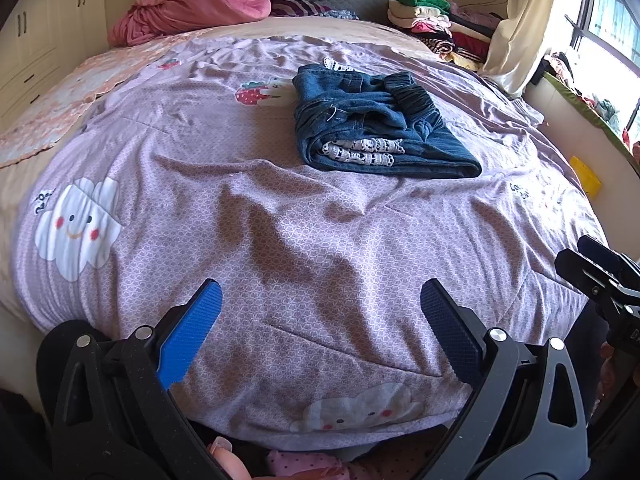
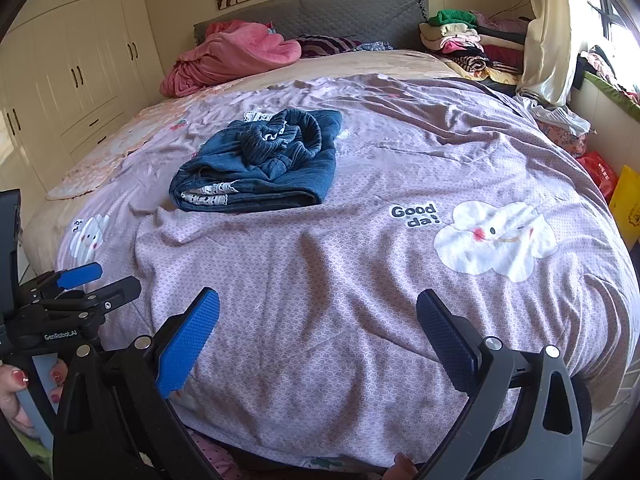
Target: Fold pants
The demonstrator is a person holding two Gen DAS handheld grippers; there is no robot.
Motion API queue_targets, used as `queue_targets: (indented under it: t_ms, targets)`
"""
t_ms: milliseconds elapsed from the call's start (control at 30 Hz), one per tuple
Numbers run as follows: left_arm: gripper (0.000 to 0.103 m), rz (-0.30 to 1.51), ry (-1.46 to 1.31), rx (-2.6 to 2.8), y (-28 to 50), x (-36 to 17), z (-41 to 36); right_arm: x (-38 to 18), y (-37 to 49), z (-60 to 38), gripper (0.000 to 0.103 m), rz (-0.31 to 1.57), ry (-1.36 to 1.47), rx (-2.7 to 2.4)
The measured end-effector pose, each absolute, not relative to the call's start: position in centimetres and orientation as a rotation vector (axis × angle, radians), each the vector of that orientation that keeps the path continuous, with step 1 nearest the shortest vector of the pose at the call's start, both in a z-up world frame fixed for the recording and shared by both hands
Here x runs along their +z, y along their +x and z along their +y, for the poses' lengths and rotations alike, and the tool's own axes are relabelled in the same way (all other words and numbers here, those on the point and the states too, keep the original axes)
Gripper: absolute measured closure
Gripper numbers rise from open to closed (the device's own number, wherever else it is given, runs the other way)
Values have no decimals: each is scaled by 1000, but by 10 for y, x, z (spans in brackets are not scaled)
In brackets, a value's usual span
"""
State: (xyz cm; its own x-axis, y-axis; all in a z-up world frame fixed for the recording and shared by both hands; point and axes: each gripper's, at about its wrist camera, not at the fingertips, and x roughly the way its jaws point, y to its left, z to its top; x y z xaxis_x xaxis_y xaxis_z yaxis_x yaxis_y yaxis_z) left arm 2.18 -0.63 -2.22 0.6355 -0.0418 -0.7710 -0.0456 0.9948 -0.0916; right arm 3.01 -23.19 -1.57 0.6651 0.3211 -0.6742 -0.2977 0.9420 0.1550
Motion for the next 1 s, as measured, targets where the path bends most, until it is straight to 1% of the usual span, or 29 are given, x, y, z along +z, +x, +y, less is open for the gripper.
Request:
queue_targets:
  t_ms: [400, 533, 667, 833, 1000]
  targets:
    - [10, 883, -105, 9, 24, -20, -3, -23, 40, -242, 5, 772, 2, 287]
    - [10, 883, -103, 16, 30, -17, 4, -28, 53, -260, 5, 778, 3, 227]
    - [10, 847, -193, 9, 44, -5, 31, -29, 85, -300, 5, 786, 45, 146]
    - [10, 854, -120, 252, 107, -1, 98, -33, 152, -371, 5, 810, 52, -29]
    - [10, 935, -100, 402, 196, -24, 173, -52, 240, -443, 5, 880, 44, -192]
